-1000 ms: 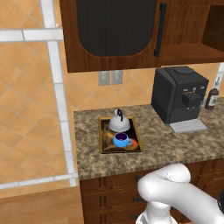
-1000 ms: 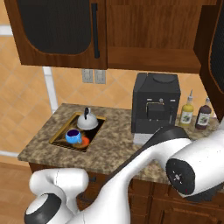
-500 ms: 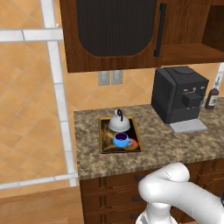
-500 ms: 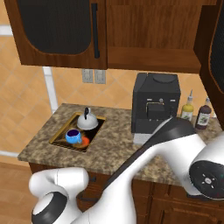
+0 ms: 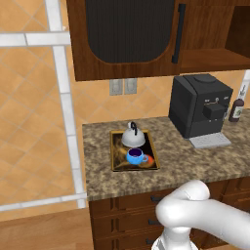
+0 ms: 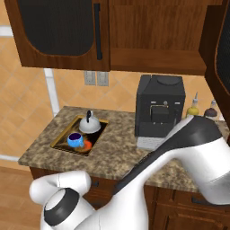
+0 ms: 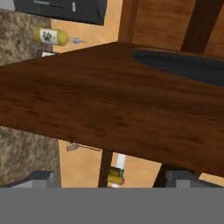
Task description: Pick the kettle from the counter and place it on the tray. Then pick the mug from the cabinet and place it on the tray. Then close the cabinet doors.
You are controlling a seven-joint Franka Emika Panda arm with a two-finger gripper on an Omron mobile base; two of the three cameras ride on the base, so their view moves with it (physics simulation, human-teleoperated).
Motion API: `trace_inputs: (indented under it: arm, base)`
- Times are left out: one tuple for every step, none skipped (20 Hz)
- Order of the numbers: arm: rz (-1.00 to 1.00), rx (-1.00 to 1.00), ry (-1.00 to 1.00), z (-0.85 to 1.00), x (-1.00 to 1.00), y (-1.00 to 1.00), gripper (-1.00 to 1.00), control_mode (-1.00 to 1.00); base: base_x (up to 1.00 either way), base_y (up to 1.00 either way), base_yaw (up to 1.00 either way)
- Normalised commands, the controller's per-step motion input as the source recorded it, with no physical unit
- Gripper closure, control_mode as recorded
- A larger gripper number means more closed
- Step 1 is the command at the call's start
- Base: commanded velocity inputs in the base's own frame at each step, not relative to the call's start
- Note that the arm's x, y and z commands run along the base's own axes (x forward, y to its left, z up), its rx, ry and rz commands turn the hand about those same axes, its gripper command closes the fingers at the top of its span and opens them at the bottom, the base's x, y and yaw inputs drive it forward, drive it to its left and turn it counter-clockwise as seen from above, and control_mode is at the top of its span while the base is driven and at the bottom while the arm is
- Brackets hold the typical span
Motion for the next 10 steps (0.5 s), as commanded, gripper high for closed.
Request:
trace_inputs:
  arm:
    - [0.18,0.05,0.11,0.00,0.21,0.04,-1.00,-1.00]
    - [0.17,0.03,0.10,0.00,0.21,0.09,-1.00,-1.00]
    - [0.18,0.02,0.10,0.00,0.16,0.20,-1.00,-1.00]
    - [0.18,0.00,0.10,0.00,0.17,0.26,-1.00,-1.00]
    - [0.19,0.00,0.11,0.00,0.15,0.27,-1.00,-1.00]
    - [0.18,0.00,0.09,0.00,0.14,0.30,-1.00,-1.00]
    - [0.17,0.00,0.09,0.00,0.15,0.30,-1.00,-1.00]
    - [0.16,0.00,0.08,0.00,0.18,0.33,-1.00,-1.00]
    - [0.16,0.00,0.07,0.00,0.20,0.34,-1.00,-1.00]
    - [0.16,0.00,0.05,0.00,0.25,0.32,-1.00,-1.00]
  base:
    - [0.00,0.00,0.00]
    - [0.00,0.00,0.00]
    - [0.00,0.00,0.00]
    - [0.00,0.00,0.00]
    - [0.00,0.00,0.00]
    - [0.00,0.00,0.00]
    - [0.00,0.00,0.00]
    - [0.00,0.00,0.00]
    - [0.00,0.00,0.00]
    - [0.00,0.00,0.00]
